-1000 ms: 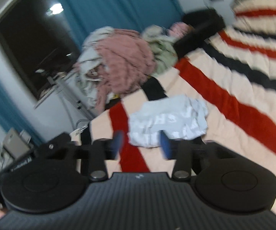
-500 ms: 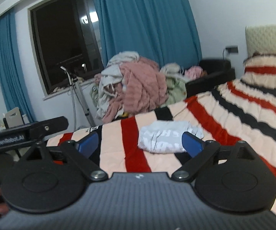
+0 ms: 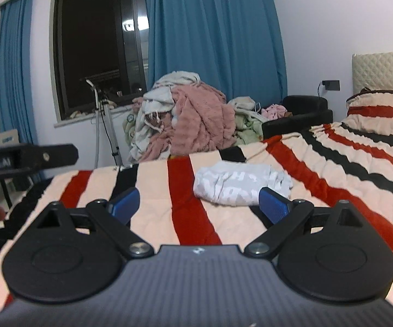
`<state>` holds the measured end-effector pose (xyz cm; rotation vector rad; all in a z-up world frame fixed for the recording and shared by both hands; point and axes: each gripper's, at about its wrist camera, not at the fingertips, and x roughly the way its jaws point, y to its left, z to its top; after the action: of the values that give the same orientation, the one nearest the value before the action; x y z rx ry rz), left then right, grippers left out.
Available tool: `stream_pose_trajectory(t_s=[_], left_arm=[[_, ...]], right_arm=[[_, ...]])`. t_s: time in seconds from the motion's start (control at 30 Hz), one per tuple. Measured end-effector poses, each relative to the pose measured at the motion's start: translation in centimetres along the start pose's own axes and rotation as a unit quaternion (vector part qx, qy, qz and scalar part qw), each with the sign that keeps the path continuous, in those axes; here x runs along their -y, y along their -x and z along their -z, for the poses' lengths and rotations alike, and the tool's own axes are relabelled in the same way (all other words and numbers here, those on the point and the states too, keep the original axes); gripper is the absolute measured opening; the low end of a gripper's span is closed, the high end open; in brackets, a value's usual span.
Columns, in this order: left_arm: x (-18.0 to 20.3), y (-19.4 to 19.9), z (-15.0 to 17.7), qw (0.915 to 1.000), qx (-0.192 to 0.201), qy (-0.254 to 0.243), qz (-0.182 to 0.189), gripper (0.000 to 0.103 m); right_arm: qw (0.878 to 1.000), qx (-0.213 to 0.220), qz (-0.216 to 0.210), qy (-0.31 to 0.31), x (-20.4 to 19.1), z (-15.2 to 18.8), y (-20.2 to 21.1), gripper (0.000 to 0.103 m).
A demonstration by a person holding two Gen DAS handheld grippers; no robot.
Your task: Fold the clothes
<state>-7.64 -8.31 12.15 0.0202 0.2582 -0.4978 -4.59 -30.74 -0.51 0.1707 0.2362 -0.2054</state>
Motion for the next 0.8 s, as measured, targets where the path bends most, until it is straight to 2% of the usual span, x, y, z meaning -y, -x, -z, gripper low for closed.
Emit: stream_pose_trajectory(t_s=[0.1, 0.33, 0.8], left_arm=[[-0.5, -0.3, 1.0, 1.0, -0.001, 0.007, 0.0, 0.103], [-1.5, -0.6, 2.8, 0.9997, -0.017, 0.016, -0.009, 0.103], [-1.1, -0.9, 3.1, 0.9992, -0.031, 0.024, 0.01, 0.103]], right_arm=[[1.0, 0.01, 0.013, -0.004, 0.0, 0.3, -0.4, 0.096], [0.999, -0.002, 0.035, -0.02, 0.6, 0.8, -1.0, 0.095], [0.999, -0.012, 0.046, -0.007, 0.2, 0.9, -1.0, 0.096]])
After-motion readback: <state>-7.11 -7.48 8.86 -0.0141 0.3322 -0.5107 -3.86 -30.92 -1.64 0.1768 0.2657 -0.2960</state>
